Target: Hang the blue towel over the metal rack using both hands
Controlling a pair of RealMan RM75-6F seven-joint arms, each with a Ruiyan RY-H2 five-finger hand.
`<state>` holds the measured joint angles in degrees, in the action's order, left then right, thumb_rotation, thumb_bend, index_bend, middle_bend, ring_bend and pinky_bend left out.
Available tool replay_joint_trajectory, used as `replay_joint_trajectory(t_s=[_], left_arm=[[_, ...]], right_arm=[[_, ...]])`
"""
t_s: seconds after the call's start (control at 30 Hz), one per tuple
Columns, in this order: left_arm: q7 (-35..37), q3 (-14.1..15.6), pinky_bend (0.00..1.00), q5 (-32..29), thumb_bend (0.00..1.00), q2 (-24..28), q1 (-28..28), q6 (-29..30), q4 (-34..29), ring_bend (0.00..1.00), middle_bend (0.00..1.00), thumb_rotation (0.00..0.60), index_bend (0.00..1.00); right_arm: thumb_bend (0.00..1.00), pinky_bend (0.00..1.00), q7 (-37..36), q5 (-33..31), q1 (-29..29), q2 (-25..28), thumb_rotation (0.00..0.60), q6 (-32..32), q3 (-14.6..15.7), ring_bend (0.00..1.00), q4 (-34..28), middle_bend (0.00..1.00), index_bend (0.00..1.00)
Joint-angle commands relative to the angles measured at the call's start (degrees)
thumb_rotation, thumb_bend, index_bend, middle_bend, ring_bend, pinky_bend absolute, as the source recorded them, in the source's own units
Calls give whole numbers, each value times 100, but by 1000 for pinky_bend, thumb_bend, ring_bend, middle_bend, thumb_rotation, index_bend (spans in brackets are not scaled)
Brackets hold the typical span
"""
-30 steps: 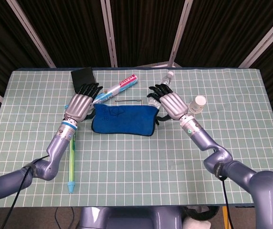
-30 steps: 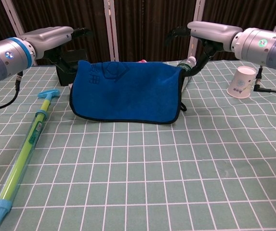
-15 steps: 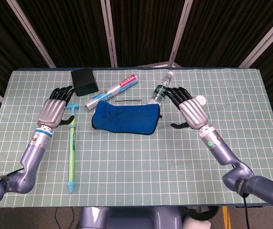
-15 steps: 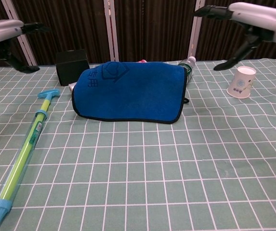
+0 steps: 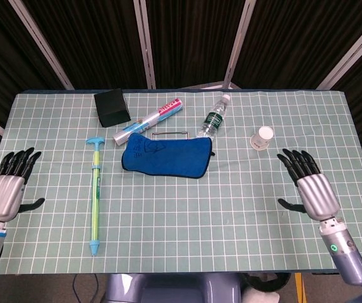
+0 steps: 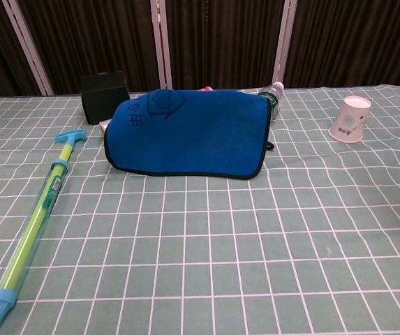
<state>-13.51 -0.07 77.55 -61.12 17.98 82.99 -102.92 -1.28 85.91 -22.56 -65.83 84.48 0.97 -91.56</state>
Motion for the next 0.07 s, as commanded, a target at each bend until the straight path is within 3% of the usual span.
replay_joint_trajectory(t_s=[0.03,0.07], left_arm=[[-140,146,0,228,0,54,-300,367,-80,0,0,600,0],[-149,166,0,286,0,46,-363,442,-74,0,0,600,0]], right_arm=[[0,0,332,97,412,-31,600,392,156,0,-114,0,0],[0,0,342,124,471,-56,600,448,158,0,-88,0,0]])
